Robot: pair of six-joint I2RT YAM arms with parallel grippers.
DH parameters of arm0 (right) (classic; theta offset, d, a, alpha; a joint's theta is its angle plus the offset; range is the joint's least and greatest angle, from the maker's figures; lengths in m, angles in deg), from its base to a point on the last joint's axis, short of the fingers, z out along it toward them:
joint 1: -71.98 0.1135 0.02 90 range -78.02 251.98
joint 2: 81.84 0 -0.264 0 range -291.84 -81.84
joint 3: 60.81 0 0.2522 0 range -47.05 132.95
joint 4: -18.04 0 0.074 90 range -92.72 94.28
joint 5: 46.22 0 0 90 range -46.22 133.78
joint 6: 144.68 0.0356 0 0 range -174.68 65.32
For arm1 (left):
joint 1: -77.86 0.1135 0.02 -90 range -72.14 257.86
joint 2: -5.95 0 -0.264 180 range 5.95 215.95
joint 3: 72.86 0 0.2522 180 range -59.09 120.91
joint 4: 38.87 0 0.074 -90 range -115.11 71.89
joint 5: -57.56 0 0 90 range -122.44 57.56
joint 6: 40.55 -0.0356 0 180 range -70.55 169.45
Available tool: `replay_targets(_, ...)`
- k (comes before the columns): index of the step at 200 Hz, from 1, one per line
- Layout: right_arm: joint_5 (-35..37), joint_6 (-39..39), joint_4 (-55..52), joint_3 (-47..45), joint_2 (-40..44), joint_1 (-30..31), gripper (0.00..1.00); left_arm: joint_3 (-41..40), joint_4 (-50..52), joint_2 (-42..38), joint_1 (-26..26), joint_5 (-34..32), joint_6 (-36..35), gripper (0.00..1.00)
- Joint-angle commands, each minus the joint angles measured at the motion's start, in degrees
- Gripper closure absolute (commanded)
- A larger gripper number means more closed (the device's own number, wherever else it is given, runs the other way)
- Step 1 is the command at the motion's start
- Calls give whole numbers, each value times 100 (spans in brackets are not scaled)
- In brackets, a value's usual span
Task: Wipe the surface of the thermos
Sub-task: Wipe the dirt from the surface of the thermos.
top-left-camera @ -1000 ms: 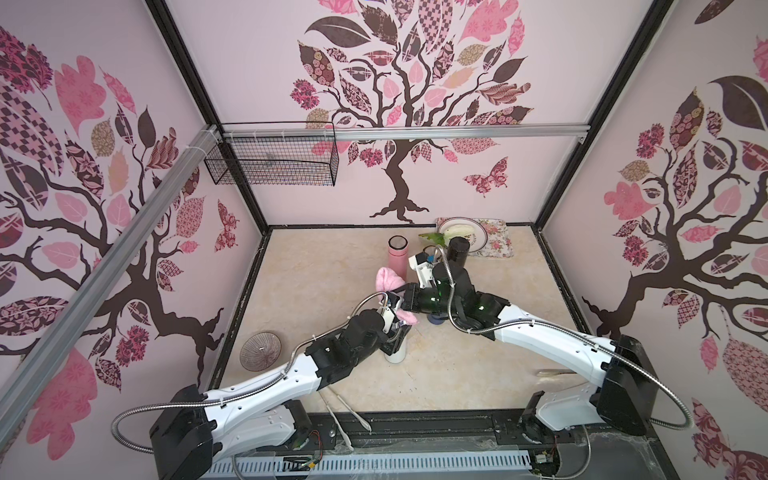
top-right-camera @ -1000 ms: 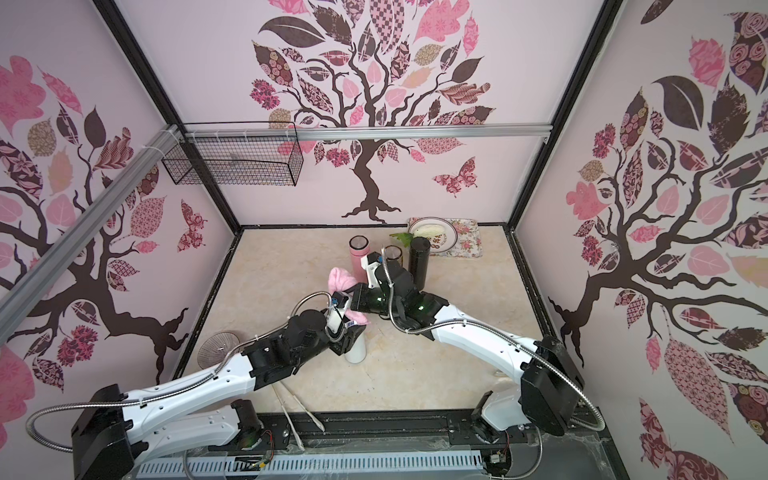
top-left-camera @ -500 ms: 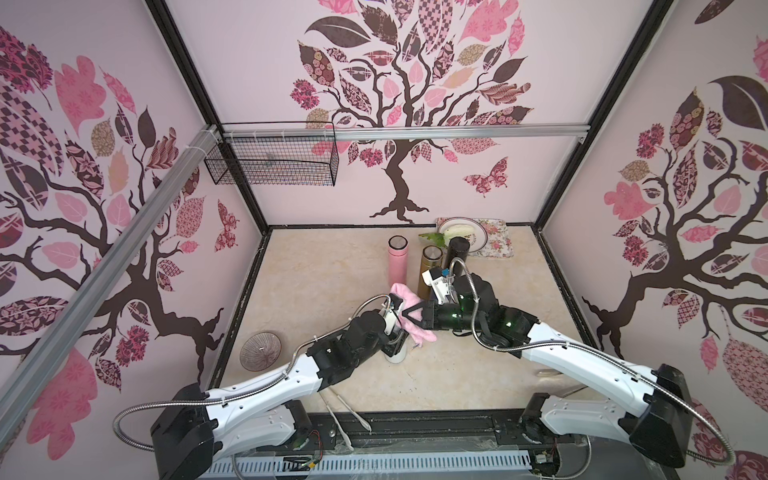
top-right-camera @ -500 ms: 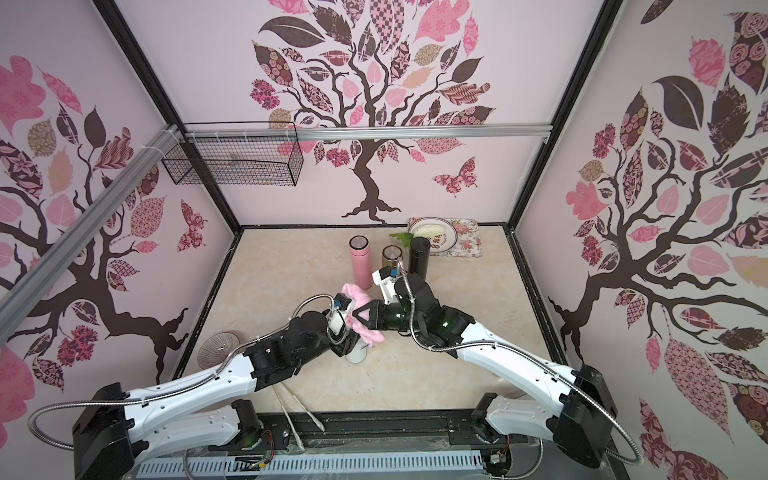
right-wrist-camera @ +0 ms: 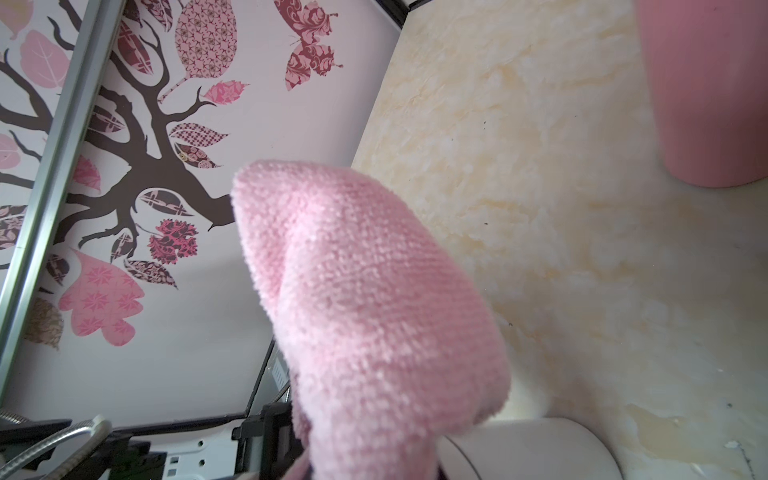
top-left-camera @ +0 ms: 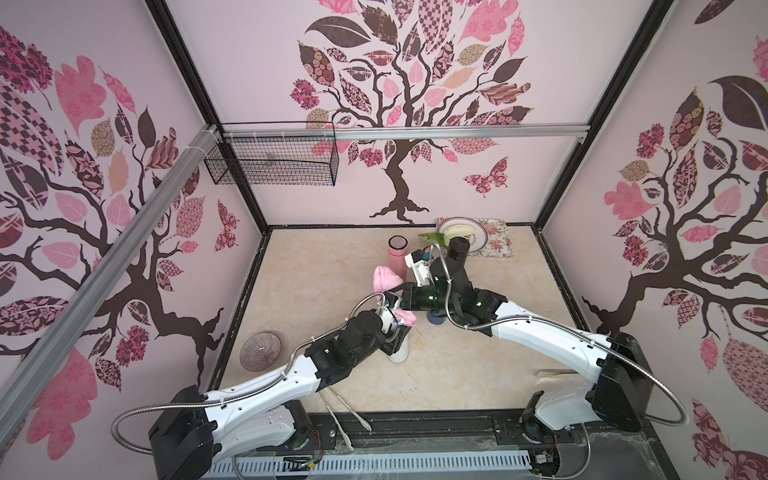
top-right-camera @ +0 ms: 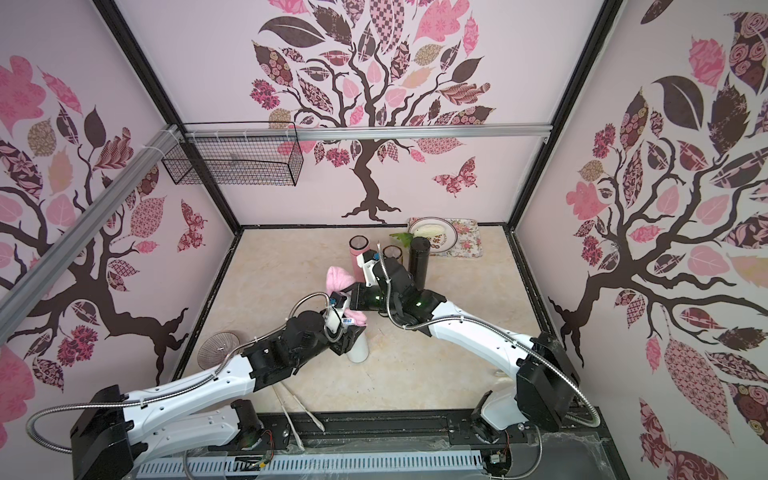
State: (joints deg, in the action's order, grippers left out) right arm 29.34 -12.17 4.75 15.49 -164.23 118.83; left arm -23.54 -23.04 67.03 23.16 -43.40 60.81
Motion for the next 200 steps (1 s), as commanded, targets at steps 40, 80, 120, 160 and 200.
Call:
replay_targets(40,1296,-241,-514,-1317,1520,8,100,11,619,-148,-67,-1127,251,100)
replay_targets(80,288,-103,428,-2206,2596,9,100,345,909,-274,0,-1727,946,100)
replay_targets(120,83,481,1575,-3656,2867,15,100,1159,1754,-977,73,-1993,1941,100)
replay_targets(160,-226,491,2849,-4503,2620,30,100,1767,2156,-1603,115,-1923,2451,100)
replay_targets(200,-368,-147,3346,-4224,2243,360,100,1812,1876,-1666,108,-1400,2883,100)
